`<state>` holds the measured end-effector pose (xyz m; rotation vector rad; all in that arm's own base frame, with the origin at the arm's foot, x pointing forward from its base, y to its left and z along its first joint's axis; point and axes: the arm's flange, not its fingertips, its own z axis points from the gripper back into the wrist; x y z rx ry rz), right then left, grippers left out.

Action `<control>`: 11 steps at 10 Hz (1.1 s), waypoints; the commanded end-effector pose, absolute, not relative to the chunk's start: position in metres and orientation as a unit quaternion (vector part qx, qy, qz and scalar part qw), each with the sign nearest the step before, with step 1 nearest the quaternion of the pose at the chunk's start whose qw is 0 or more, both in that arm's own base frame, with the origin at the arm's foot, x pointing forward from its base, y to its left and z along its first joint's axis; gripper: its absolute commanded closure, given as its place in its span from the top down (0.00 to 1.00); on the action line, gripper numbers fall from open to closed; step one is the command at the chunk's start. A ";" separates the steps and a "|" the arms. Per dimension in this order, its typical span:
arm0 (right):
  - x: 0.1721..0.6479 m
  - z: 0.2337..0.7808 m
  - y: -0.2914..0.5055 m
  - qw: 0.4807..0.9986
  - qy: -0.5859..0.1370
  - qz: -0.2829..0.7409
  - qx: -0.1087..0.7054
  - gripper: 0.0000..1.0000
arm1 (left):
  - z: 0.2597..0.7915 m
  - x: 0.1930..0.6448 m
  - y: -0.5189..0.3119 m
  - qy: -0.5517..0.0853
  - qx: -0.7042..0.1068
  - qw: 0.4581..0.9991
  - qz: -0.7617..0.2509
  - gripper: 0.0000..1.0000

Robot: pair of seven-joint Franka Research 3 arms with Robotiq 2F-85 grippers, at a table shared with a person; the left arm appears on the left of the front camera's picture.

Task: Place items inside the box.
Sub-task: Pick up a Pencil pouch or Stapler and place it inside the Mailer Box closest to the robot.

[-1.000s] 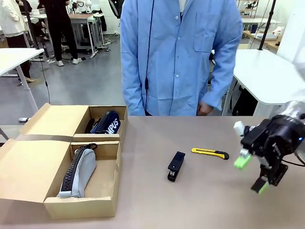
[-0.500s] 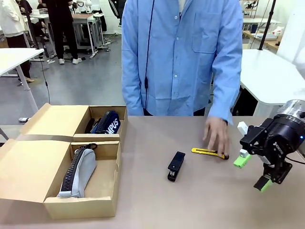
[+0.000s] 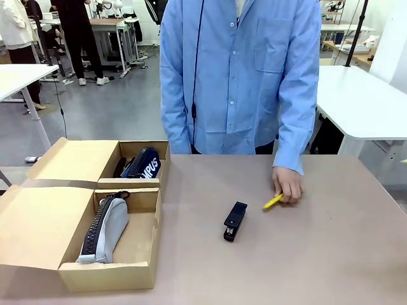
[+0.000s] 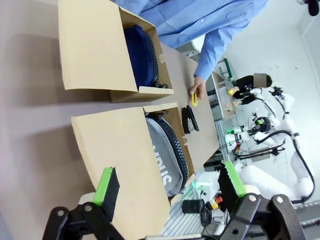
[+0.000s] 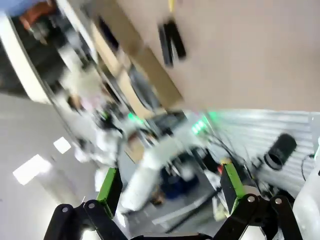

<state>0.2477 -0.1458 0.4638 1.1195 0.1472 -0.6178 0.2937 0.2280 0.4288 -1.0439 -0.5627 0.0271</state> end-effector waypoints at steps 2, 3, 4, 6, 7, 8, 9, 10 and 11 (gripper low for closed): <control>0.172 0.403 -0.092 0.705 -0.077 -0.474 0.521 1.00 | 0.430 0.294 0.227 -0.278 -0.499 0.821 0.008 1.00; 0.181 0.401 -0.091 0.695 -0.066 -0.481 0.530 1.00 | 0.430 0.294 0.227 -0.278 -0.499 0.821 0.008 1.00; 0.189 0.401 -0.085 0.690 -0.060 -0.490 0.530 1.00 | 0.430 0.294 0.227 -0.278 -0.499 0.821 0.008 1.00; 0.214 0.409 -0.048 0.712 -0.017 -0.461 0.529 1.00 | 0.430 0.294 0.227 -0.278 -0.499 0.821 0.008 1.00; 0.233 0.413 -0.020 0.729 0.026 -0.436 0.527 1.00 | 0.430 0.294 0.227 -0.278 -0.499 0.821 0.008 1.00; 0.259 0.413 0.025 0.761 0.076 -0.410 0.497 1.00 | 0.430 0.294 0.227 -0.278 -0.499 0.821 0.008 1.00; 0.278 0.411 0.065 0.791 0.120 -0.381 0.464 1.00 | 0.430 0.294 0.227 -0.278 -0.499 0.821 0.008 1.00; 0.290 0.407 0.106 0.816 0.155 -0.353 0.429 1.00 | 0.430 0.294 0.227 -0.278 -0.499 0.821 0.008 1.00; 0.297 0.402 0.149 0.842 0.180 -0.325 0.391 1.00 | 0.430 0.294 0.227 -0.278 -0.499 0.821 0.008 1.00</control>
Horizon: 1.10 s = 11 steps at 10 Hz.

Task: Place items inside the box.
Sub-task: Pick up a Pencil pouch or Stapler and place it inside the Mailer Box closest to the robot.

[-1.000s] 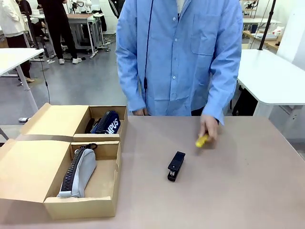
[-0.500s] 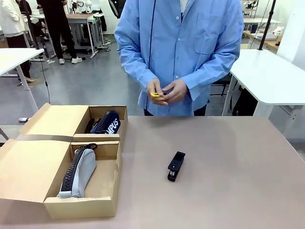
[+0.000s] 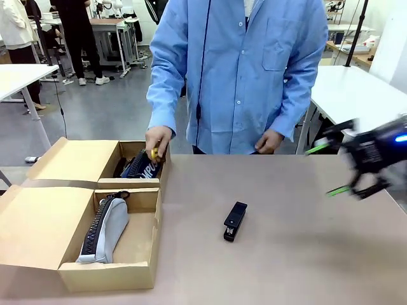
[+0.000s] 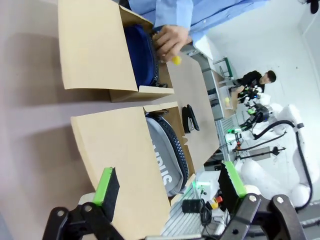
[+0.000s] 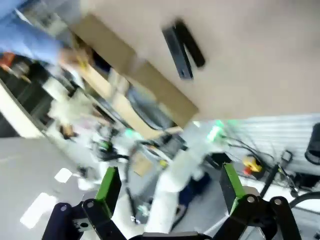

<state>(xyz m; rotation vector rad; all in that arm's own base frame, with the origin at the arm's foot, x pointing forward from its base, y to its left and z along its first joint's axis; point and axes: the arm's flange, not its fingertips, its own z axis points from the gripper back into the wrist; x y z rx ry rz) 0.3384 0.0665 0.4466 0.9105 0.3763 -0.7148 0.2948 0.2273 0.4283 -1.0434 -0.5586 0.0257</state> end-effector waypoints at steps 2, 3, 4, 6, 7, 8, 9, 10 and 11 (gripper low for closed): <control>0.289 0.380 0.246 0.924 0.216 -0.218 0.227 1.00 | 0.430 0.294 0.227 -0.278 -0.499 0.821 0.008 1.00; 0.330 0.424 0.136 0.853 0.211 -0.294 0.376 1.00 | 0.430 0.294 0.227 -0.278 -0.499 0.821 0.008 1.00; 0.330 0.424 0.136 0.853 0.211 -0.294 0.376 1.00 | 0.430 0.294 0.227 -0.278 -0.499 0.821 0.008 1.00; 0.304 0.404 0.199 0.883 0.217 -0.266 0.319 1.00 | 0.430 0.294 0.227 -0.278 -0.499 0.821 0.008 1.00; 0.312 0.405 0.217 0.887 0.187 -0.313 0.283 1.00 | 0.430 0.294 0.227 -0.278 -0.499 0.821 0.008 1.00; 0.324 0.410 0.226 0.891 0.161 -0.330 0.269 1.00 | 0.430 0.294 0.227 -0.278 -0.499 0.821 0.008 1.00; 0.340 0.414 0.234 0.896 0.154 -0.336 0.245 1.00 | 0.430 0.294 0.227 -0.278 -0.499 0.821 0.008 1.00; 0.351 0.411 0.243 0.908 0.143 -0.327 0.220 1.00 | 0.430 0.294 0.227 -0.278 -0.499 0.821 0.008 1.00; 0.359 0.404 0.253 0.921 0.131 -0.306 0.202 1.00 | 0.430 0.294 0.227 -0.278 -0.499 0.821 0.008 1.00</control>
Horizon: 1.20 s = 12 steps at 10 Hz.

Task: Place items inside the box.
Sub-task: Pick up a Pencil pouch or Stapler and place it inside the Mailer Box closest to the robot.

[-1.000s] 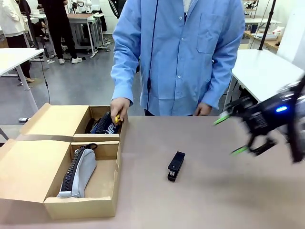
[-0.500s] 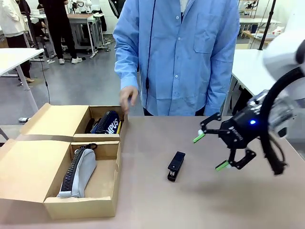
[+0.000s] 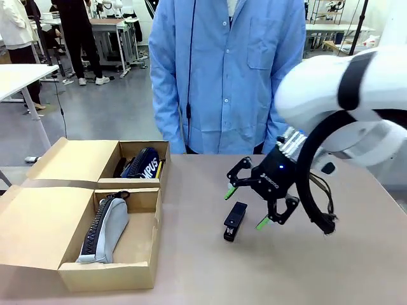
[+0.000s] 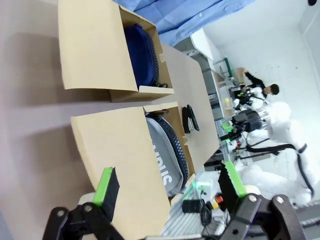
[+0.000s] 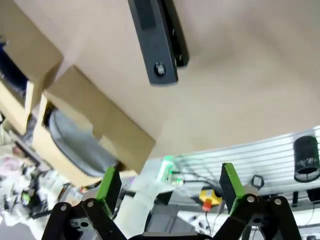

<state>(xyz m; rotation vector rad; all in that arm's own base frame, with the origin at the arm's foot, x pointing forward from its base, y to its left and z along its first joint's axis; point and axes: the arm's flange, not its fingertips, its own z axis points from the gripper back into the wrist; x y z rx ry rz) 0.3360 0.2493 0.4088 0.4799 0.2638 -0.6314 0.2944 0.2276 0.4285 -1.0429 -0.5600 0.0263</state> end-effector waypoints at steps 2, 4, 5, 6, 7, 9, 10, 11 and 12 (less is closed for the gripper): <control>0.375 0.384 0.271 0.936 0.093 -0.305 0.150 1.00 | 0.430 0.294 0.227 -0.278 -0.499 0.821 0.008 1.00; 0.390 0.366 0.280 0.945 0.081 -0.287 0.131 1.00 | 0.430 0.294 0.227 -0.278 -0.499 0.821 0.008 1.00; 0.395 0.354 0.290 0.949 0.074 -0.279 0.125 1.00 | 0.430 0.294 0.227 -0.278 -0.499 0.821 0.008 1.00; 0.403 0.337 0.300 0.950 0.077 -0.285 0.105 1.00 | 0.430 0.294 0.227 -0.278 -0.499 0.821 0.008 1.00; 0.406 0.325 0.308 0.951 0.092 -0.280 0.091 1.00 | 0.430 0.294 0.227 -0.278 -0.499 0.821 0.008 1.00; 0.406 0.320 0.309 0.951 0.085 -0.286 0.086 1.00 | 0.430 0.294 0.227 -0.278 -0.499 0.821 0.008 1.00; 0.405 0.322 0.307 0.951 0.084 -0.286 0.087 1.00 | 0.430 0.294 0.227 -0.278 -0.499 0.821 0.008 1.00; 0.405 0.320 0.309 0.951 0.084 -0.286 0.081 1.00 | 0.430 0.294 0.227 -0.278 -0.499 0.821 0.008 1.00; 0.405 0.318 0.310 0.951 0.084 -0.288 0.079 1.00 | 0.430 0.294 0.227 -0.278 -0.499 0.821 0.008 1.00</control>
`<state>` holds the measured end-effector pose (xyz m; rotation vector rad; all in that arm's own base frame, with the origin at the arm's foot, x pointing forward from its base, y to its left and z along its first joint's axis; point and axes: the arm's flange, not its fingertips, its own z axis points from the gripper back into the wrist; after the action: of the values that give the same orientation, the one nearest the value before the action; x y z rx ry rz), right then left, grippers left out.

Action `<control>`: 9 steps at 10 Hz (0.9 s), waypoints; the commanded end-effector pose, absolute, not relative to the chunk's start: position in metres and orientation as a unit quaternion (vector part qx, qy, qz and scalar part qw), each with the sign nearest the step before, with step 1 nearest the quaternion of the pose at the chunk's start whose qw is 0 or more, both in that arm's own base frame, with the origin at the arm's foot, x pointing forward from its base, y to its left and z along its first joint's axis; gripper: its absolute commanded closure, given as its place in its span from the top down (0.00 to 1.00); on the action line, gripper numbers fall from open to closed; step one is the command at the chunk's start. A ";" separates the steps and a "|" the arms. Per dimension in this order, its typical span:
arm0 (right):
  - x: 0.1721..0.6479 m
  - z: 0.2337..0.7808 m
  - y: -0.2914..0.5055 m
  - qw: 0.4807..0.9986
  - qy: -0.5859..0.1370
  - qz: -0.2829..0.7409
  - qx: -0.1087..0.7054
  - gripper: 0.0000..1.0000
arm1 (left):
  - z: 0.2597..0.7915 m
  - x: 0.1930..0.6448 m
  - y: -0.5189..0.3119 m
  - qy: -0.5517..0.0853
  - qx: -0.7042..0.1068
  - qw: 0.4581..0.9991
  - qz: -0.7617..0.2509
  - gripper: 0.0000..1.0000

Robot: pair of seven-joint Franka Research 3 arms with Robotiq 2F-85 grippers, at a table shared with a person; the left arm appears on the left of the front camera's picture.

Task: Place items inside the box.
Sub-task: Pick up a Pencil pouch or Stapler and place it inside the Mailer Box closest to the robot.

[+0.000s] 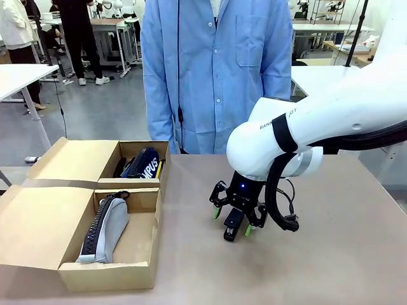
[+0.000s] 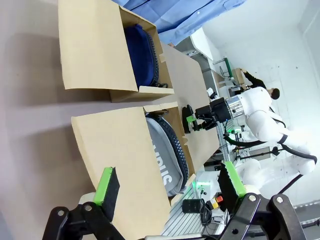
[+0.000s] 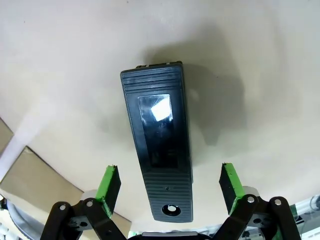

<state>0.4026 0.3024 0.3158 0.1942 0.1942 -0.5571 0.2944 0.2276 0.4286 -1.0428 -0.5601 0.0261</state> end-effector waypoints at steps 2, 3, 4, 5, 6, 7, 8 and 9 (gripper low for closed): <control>0.406 0.311 0.313 0.952 0.073 -0.289 0.074 0.61 | 0.430 0.294 0.227 -0.278 -0.499 0.821 0.008 1.00; 0.406 0.308 0.312 0.952 0.071 -0.290 0.073 0.40 | 0.430 0.294 0.227 -0.278 -0.499 0.821 0.008 1.00; 0.405 0.306 0.311 0.952 0.069 -0.289 0.074 0.01 | 0.430 0.294 0.227 -0.278 -0.499 0.821 0.008 1.00; 0.406 0.305 0.309 0.951 0.067 -0.293 0.070 0.00 | 0.430 0.294 0.227 -0.278 -0.499 0.821 0.008 1.00; 0.406 0.303 0.308 0.951 0.067 -0.294 0.066 0.00 | 0.430 0.294 0.227 -0.278 -0.499 0.821 0.008 1.00; 0.405 0.301 0.307 0.952 0.069 -0.293 0.064 0.00 | 0.430 0.294 0.227 -0.278 -0.499 0.821 0.008 1.00; 0.404 0.300 0.306 0.952 0.070 -0.291 0.061 0.04 | 0.430 0.294 0.227 -0.278 -0.499 0.821 0.008 1.00; 0.403 0.301 0.304 0.953 0.074 -0.289 0.062 0.00 | 0.430 0.294 0.227 -0.278 -0.499 0.821 0.008 1.00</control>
<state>0.4040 0.3007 0.3023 0.1513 0.1721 -0.5637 0.2944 0.2276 0.4286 -1.0428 -0.5601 0.0261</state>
